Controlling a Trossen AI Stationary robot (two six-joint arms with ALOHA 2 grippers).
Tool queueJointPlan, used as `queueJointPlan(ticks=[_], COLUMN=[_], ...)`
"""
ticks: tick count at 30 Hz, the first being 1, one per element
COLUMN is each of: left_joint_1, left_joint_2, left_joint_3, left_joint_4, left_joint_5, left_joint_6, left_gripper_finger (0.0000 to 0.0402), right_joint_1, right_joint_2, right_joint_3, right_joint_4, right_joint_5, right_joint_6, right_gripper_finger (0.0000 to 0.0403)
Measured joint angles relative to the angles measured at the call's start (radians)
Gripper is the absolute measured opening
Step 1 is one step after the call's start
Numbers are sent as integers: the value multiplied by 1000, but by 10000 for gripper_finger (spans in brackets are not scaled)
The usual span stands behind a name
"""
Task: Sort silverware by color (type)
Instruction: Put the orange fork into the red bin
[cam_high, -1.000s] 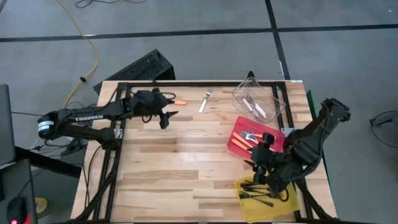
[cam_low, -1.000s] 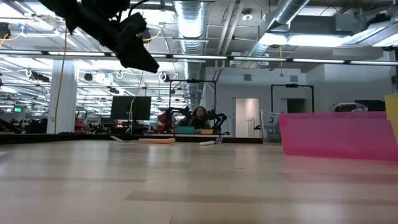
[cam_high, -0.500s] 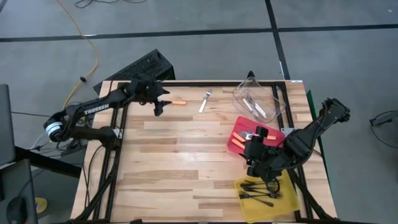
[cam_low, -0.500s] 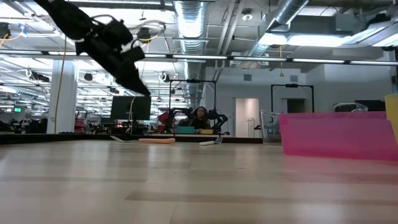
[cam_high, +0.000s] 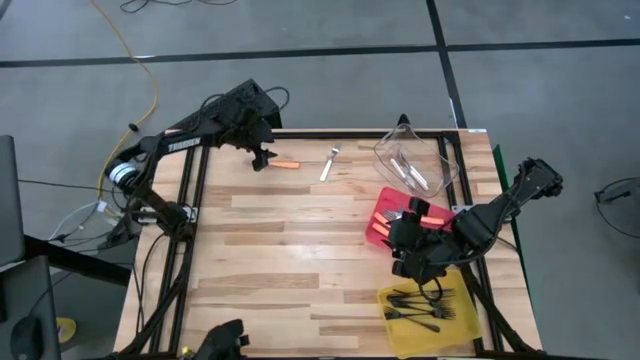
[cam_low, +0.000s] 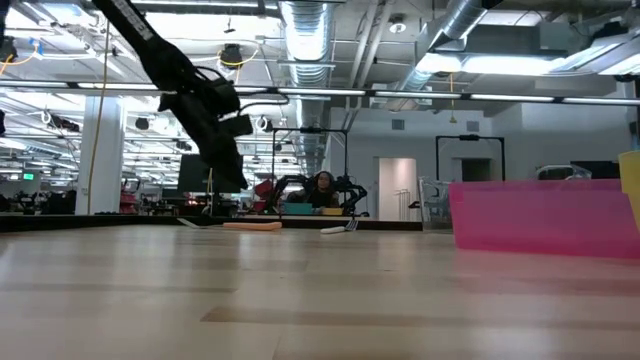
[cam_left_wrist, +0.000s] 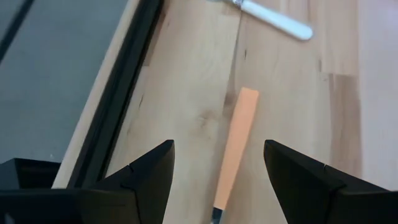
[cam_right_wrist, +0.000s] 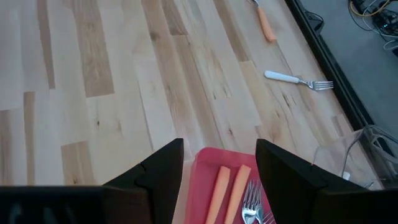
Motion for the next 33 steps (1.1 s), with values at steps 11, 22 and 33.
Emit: queueJointPlan(ticks=[11,22,33], left_joint_1=[-32,-99,-98], left_joint_2=[156,175,169], left_joint_3=[49,37,-64], left_joint_4=[-20,-40,55], left_joint_5=[-46,-180,-165], left_joint_6=[58,118,102], left_gripper_finger=[234,234,228], right_joint_1=[1,1,2], right_joint_2=[0,0,0], right_joint_3=[0,0,0], right_joint_4=[0,-5,-4], right_joint_5=[0,0,0], right_joint_6=[19,19,19], right_gripper_finger=[226,226,226])
